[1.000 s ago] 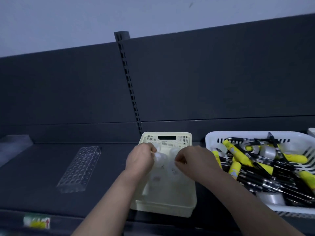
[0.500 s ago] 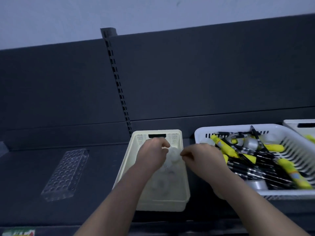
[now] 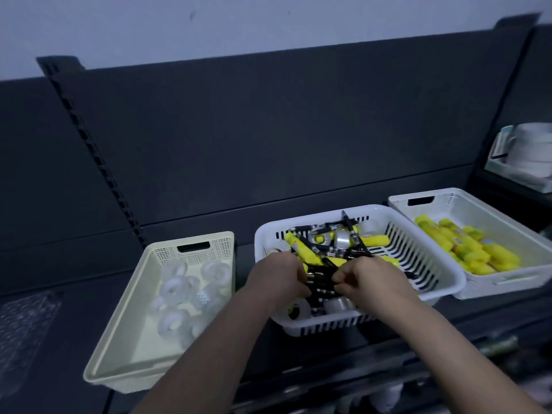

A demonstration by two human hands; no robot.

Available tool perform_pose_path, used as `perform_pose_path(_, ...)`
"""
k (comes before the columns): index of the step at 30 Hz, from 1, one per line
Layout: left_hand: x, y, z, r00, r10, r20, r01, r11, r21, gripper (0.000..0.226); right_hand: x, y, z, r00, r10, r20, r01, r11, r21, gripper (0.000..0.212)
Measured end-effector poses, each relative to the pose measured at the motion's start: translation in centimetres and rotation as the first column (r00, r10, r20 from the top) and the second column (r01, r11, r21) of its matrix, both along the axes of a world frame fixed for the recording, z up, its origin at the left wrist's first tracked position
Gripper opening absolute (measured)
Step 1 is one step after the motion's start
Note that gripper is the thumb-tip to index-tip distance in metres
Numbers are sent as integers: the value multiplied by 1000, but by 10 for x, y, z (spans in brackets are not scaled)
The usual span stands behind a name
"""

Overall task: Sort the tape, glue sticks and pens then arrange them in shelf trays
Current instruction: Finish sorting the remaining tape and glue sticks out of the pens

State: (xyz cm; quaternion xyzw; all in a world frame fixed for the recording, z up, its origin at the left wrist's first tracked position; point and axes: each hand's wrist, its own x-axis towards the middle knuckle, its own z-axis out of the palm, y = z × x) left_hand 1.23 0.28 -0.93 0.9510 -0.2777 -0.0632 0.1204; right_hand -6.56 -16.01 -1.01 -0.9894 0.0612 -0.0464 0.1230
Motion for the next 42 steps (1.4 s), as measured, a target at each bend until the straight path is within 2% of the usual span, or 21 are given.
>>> perform_pose_path(5, -5, -12, -2, 996, 16, 84, -34, 974, 225, 24, 0, -15, 3, 988, 134, -79, -125, 986, 107, 12)
perform_pose_path(8, -5, -15, -5, 988, 46, 145, -88, 952, 295, 16, 4, -17, 2, 964, 226, -142, -207, 969, 137, 17)
perform_pose_path(11, -5, -14, -7, 978, 128, 164, -157, 971, 181, 12, 6, -16, 0, 948, 290, -133, -279, 955, 97, 16)
perform_pose_path(13, -4, -9, -3, 966, 213, 150, -219, 975, 30, 13, 8, -12, 0, 960, 280, -24, -277, 958, 79, 16)
perform_pose_path(16, -4, 7, 5, 919, 354, 173, -332, 932, -147, 15, 13, -1, 3, 953, 261, 154, -278, 955, 101, 14)
perform_pose_path(19, -6, 33, 11, 854, 471, 222, -416, 874, -251, 13, 20, 20, 5, 922, 327, 205, -358, 923, 138, 14)
perform_pose_path(22, -5, 71, 14, 782, 570, 251, -543, 822, -174, 14, 28, 48, 6, 884, 401, 241, -438, 891, 121, 15)
perform_pose_path(26, -4, 124, 9, 746, 647, 155, -656, 755, 7, 23, 36, 91, 10, 829, 467, 309, -519, 847, 112, 15)
perform_pose_path(33, -18, 188, 2, 748, 664, 21, -651, 726, 221, 27, 45, 166, 5, 775, 564, 285, -614, 779, 130, 15)
perform_pose_path(35, -21, 198, 0, 757, 654, 1, -641, 742, 199, 30, 47, 178, -6, 785, 566, 251, -605, 788, 112, 17)
perform_pose_path(38, -18, 206, -1, 777, 629, -3, -627, 776, 69, 32, 46, 188, -16, 803, 567, 185, -584, 810, 56, 22)
perform_pose_path(42, -13, 196, 4, 841, 541, -24, -541, 836, -94, 22, 41, 186, -11, 816, 562, 137, -573, 817, 59, 28)
